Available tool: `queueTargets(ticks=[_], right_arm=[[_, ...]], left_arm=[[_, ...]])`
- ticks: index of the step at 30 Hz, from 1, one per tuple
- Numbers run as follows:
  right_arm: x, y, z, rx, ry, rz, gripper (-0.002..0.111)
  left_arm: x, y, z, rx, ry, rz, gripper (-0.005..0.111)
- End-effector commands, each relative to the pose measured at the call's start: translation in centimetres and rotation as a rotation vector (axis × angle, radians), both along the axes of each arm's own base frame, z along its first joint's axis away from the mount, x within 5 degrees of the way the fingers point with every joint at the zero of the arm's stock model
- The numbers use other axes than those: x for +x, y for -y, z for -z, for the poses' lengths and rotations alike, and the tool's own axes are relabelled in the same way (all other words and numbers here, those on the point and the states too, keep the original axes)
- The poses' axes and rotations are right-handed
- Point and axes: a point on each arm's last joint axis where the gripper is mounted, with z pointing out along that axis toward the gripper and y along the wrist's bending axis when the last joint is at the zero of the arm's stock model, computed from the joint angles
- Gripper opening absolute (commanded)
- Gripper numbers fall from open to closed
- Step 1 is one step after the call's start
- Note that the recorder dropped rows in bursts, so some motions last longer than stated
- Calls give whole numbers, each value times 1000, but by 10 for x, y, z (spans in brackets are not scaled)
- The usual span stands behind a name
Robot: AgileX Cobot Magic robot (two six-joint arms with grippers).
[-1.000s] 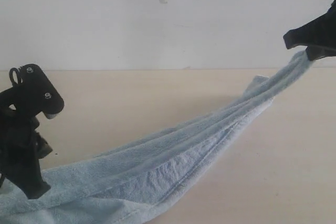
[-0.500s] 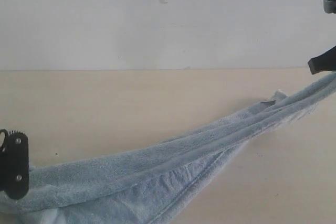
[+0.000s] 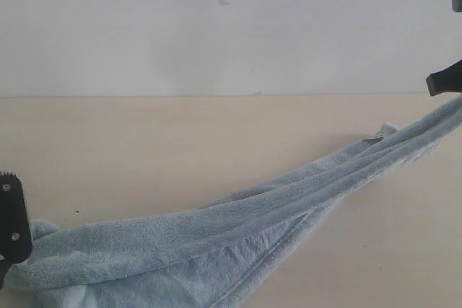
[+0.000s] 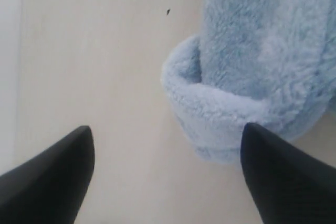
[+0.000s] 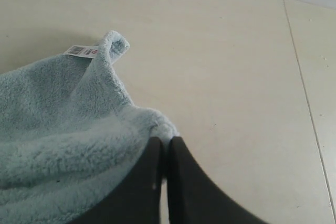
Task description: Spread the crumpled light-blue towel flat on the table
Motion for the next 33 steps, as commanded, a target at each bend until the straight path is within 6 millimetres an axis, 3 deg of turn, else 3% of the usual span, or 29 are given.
queueTargets(ticks=[1, 8, 14, 18, 21, 24, 27, 33], right_arm=[[0, 1, -1, -10, 14, -6, 0], [0, 1, -1, -1, 16, -2, 0], [0, -1, -1, 23, 29, 2, 0], [0, -1, -1, 30, 28, 4, 0], [0, -1, -1, 31, 30, 3, 0], [0, -2, -1, 33, 32, 3, 0], [0, -2, -1, 45, 32, 5, 0], [0, -3, 0, 70, 22, 15, 0]], left_arm=[[-3, 7, 4, -139, -48, 27, 73], [7, -1, 5, -195, -56, -62, 71], [42, -7, -14, -602, 7, -425, 45], [61, -12, -19, -798, 47, -699, 41], [67, -29, -28, -719, 116, -930, 41], [67, -35, -35, -674, 60, -1024, 41], [65, -29, -29, -672, -98, -965, 41], [65, -47, -4, -717, -205, -1158, 41]])
